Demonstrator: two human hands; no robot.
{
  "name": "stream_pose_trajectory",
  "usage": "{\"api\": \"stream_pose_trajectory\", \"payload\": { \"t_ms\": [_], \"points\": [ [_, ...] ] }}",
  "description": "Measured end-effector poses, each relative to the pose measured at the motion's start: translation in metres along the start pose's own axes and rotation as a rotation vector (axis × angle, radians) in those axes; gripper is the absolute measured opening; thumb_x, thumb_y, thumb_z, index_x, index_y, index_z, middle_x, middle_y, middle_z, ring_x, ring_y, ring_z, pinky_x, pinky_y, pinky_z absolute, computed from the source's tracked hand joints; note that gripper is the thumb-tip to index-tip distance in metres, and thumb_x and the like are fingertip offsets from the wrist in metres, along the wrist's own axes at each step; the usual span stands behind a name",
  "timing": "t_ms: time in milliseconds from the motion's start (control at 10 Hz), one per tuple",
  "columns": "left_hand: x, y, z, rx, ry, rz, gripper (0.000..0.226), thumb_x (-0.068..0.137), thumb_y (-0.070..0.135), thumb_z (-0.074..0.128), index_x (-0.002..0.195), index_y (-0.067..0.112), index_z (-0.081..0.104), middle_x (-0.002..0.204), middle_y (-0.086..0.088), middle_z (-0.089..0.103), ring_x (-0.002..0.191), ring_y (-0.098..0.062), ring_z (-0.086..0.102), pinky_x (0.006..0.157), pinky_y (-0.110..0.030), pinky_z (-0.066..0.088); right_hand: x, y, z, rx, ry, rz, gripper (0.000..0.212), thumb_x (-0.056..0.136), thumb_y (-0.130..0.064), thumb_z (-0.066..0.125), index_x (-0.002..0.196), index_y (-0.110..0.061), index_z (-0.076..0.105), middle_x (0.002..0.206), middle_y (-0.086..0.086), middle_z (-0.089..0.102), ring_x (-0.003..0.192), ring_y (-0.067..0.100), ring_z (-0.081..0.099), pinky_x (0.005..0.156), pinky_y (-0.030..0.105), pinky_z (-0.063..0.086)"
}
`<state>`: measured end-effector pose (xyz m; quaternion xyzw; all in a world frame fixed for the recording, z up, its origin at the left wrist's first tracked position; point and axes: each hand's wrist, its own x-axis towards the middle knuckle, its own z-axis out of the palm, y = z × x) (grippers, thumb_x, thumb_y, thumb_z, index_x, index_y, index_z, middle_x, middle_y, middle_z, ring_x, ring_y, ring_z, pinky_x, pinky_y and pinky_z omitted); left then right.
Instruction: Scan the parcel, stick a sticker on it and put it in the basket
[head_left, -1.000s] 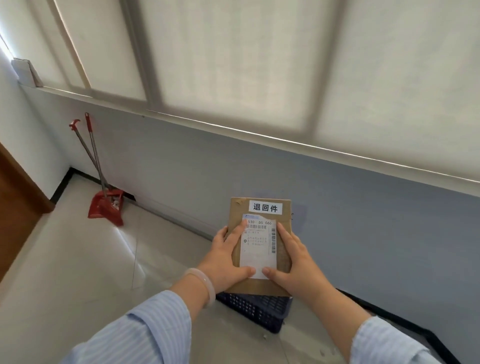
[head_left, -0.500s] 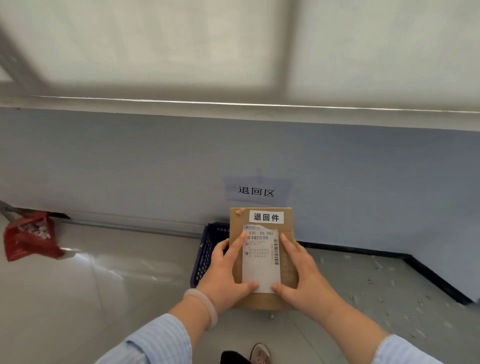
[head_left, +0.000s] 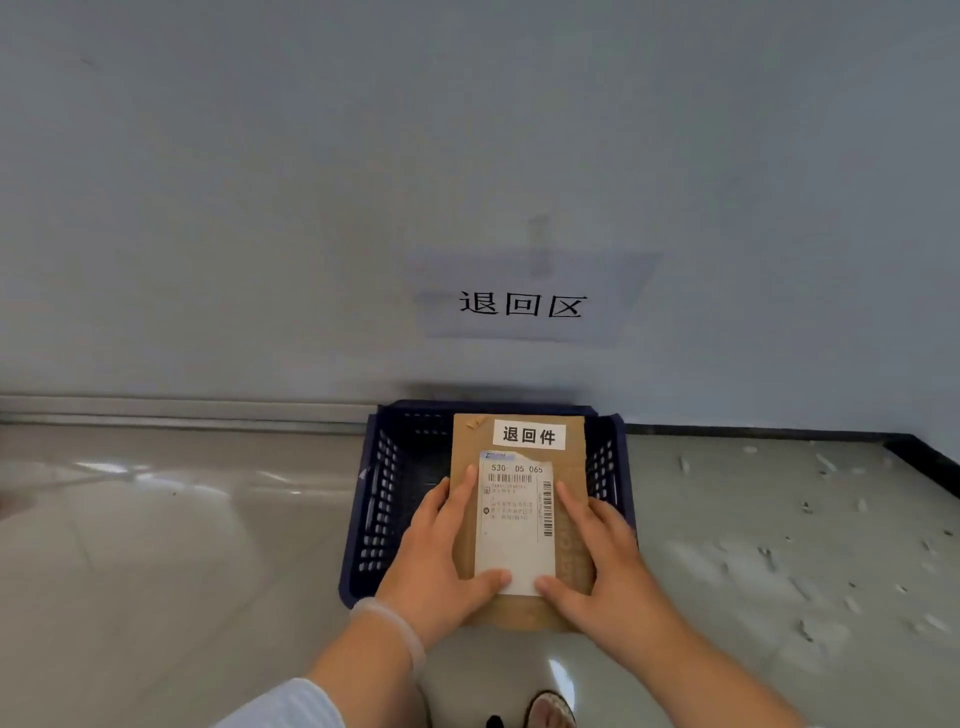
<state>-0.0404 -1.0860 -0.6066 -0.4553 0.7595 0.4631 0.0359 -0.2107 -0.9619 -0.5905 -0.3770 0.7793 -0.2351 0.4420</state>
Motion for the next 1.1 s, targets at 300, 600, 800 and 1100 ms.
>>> {"api": "stream_pose_trajectory", "payload": {
  "t_ms": [300,600,800,1100],
  "points": [
    [0.159,-0.156,0.102,0.029,-0.11,-0.041,0.112,0.07,0.048,0.075,0.137,0.065,-0.013,0.161,0.013,0.002,0.147,-0.014,0.004,0.12,-0.045,0.015,0.161,0.14,0.113,0.05,-0.018,0.093,0.096,0.082,-0.039,0.071,0.14,-0.063,-0.001,0.149,-0.019,0.01,0.129,-0.001,0.023,0.113,0.03,0.03],
    [0.241,-0.224,0.165,0.021,-0.203,-0.165,0.118,0.075,0.033,0.077,0.142,0.056,-0.017,0.162,0.004,0.005,0.146,-0.019,0.018,0.116,-0.035,0.021,0.252,0.226,0.172,-0.045,-0.049,0.139,0.101,0.08,-0.037,0.073,0.144,-0.059,-0.002,0.158,-0.012,0.015,0.138,0.007,0.028,0.114,0.03,0.03],
    [0.256,-0.236,0.19,0.022,-0.203,-0.21,0.118,0.075,0.024,0.077,0.14,0.059,-0.016,0.16,0.002,0.01,0.141,-0.02,0.029,0.114,-0.037,0.03,0.271,0.25,0.191,-0.058,-0.056,0.163,0.102,0.082,-0.027,0.073,0.145,-0.056,-0.001,0.159,-0.011,0.016,0.139,0.009,0.03,0.115,0.032,0.031],
    [0.248,-0.214,0.178,0.143,-0.221,-0.253,0.113,0.079,0.036,0.073,0.141,0.054,-0.02,0.162,0.002,-0.012,0.148,-0.026,0.012,0.117,-0.039,0.021,0.268,0.225,0.175,-0.244,-0.041,0.235,0.099,0.083,-0.036,0.07,0.149,-0.049,-0.003,0.163,-0.007,0.006,0.144,0.018,0.026,0.112,0.038,0.035]
  ]
}}
